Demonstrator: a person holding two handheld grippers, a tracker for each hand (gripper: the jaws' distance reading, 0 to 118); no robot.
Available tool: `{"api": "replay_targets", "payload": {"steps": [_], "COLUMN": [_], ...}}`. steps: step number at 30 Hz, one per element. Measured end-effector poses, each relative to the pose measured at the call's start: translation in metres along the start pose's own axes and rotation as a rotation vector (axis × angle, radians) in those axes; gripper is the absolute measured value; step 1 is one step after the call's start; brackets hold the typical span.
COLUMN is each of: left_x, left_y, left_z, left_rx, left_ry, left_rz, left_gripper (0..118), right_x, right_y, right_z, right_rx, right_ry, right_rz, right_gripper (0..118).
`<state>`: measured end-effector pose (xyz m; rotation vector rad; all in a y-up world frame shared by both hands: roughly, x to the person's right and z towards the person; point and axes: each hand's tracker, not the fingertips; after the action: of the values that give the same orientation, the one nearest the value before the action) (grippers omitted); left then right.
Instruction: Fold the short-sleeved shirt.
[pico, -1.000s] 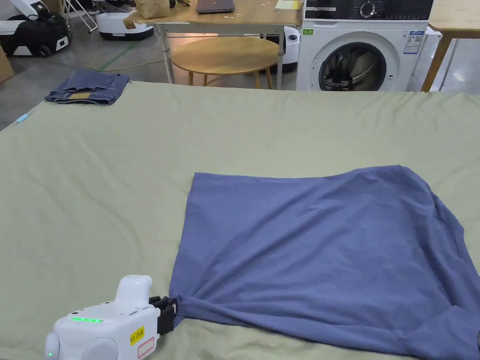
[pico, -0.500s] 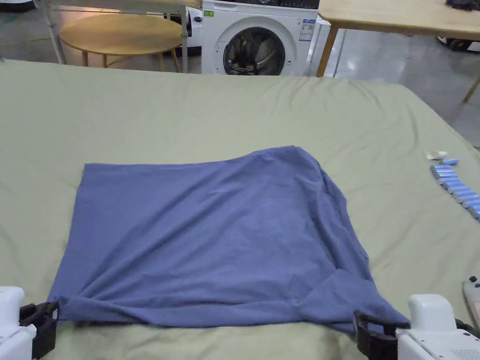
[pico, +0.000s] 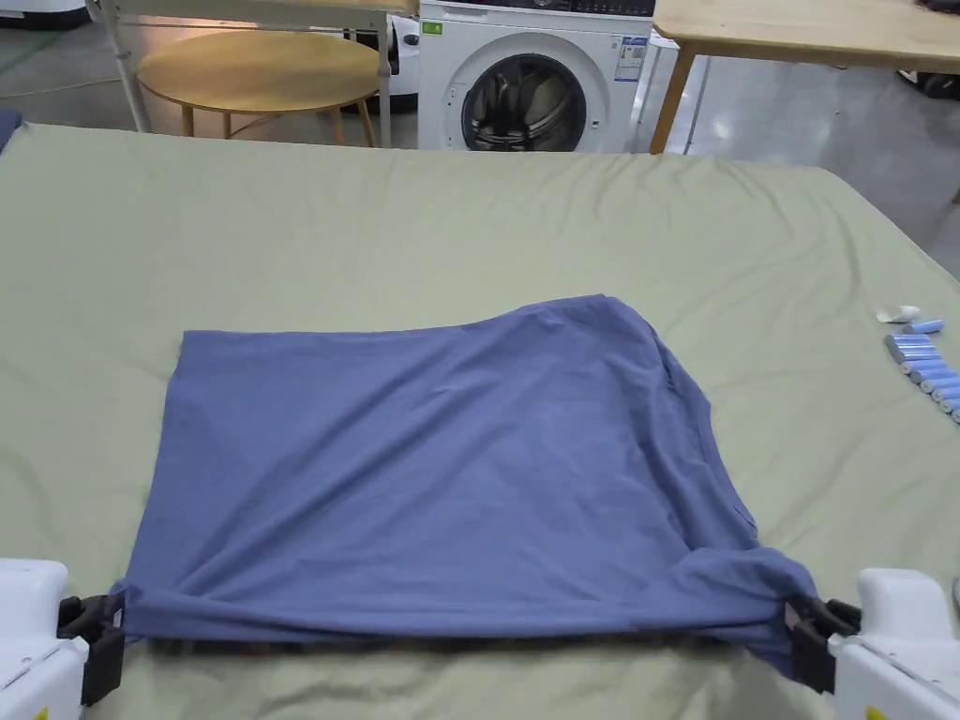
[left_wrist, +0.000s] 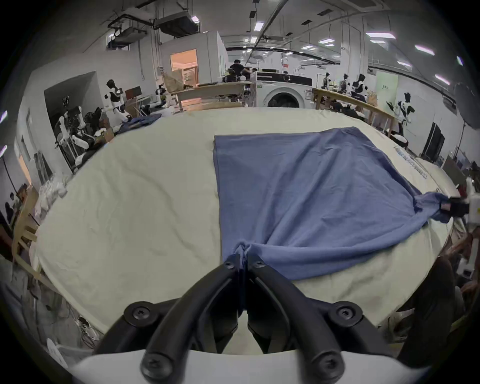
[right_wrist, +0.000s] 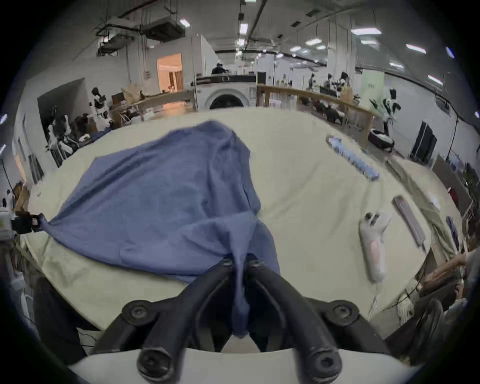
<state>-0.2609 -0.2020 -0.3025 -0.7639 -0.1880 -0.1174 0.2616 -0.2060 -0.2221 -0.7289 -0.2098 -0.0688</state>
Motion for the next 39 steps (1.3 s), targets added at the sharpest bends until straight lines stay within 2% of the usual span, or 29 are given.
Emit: {"api": "replay_targets", "payload": {"steps": [5,9,12,14,16,20,21,22,23,24,25,26,29,31,32,33,34,35,36,37,38,39], "left_x": [0.001,-0.005,-0.005,-0.008,-0.013,-0.009,-0.008,-0.006,-0.004,0.001,0.009,0.017,0.043,0.058,0.065,0.071,0.076,0.081,0.079,0.079,0.073,0.069], "left_y": [0.047,0.088,0.111,0.119,0.122,0.117,0.114,0.112,0.109,0.105,0.100,0.094,0.073,0.060,0.052,0.044,0.035,0.027,0.020,0.010,-0.001,-0.007], "left_z": [0.002,-0.034,-0.086,-0.118,-0.141,-0.140,-0.133,-0.123,-0.111,-0.098,-0.083,-0.066,-0.023,-0.009,-0.003,0.004,0.010,0.017,0.011,0.012,0.016,0.016], "left_rx": [0.032,0.021,-0.042,-0.078,-0.150,-0.125,-0.099,-0.081,-0.059,-0.015,0.037,0.099,0.272,0.297,0.309,0.323,0.323,0.321,0.288,0.274,0.286,0.256], "left_ry": [0.024,0.005,0.016,-0.003,0.063,0.039,0.034,0.027,0.033,0.043,0.054,0.047,-0.021,-0.027,-0.010,0.005,0.013,0.039,0.072,0.089,0.002,-0.029], "left_rz": [-0.046,-0.012,-0.018,0.031,0.055,0.043,0.049,0.064,0.071,0.064,0.043,0.031,0.054,0.057,0.051,0.044,0.031,0.016,0.010,0.039,0.092,0.118], "left_gripper": [0,0,0,0,0,0,1,19,48,83,110,113,113,113,113,105,61,7,0,0,0,0], "right_x": [-0.007,-0.018,-0.027,-0.034,-0.038,-0.039,-0.037,-0.034,-0.033,-0.034,-0.041,-0.048,-0.074,-0.091,-0.098,-0.104,-0.111,-0.116,-0.120,-0.121,-0.124,-0.125], "right_y": [0.061,0.106,0.128,0.135,0.138,0.129,0.127,0.122,0.120,0.117,0.111,0.107,0.082,0.064,0.057,0.049,0.042,0.036,0.030,0.021,0.018,0.014], "right_z": [0.005,-0.041,-0.099,-0.132,-0.158,-0.173,-0.169,-0.161,-0.150,-0.138,-0.119,-0.100,-0.050,-0.025,-0.015,-0.005,0.000,0.006,0.009,0.012,0.013,0.013], "right_rx": [0.097,0.095,0.049,0.020,-0.030,-0.079,-0.075,-0.058,-0.046,-0.035,0.012,0.059,0.186,0.242,0.259,0.274,0.288,0.293,0.293,0.300,0.284,0.269], "right_ry": [-0.006,-0.032,-0.040,-0.048,-0.067,-0.058,-0.052,-0.041,-0.030,-0.015,0.018,0.031,0.084,0.115,0.131,0.130,0.116,0.103,0.090,0.112,0.176,0.180], "right_rz": [0.059,0.110,0.107,0.100,0.088,0.081,0.082,0.069,0.054,0.040,0.031,0.041,0.054,0.047,0.048,0.045,0.043,0.050,0.057,0.064,0.070,0.068], "right_gripper": [2,2,2,2,2,3,6,30,64,93,106,106,106,104,95,71,17,0,0,0,0,0]}}
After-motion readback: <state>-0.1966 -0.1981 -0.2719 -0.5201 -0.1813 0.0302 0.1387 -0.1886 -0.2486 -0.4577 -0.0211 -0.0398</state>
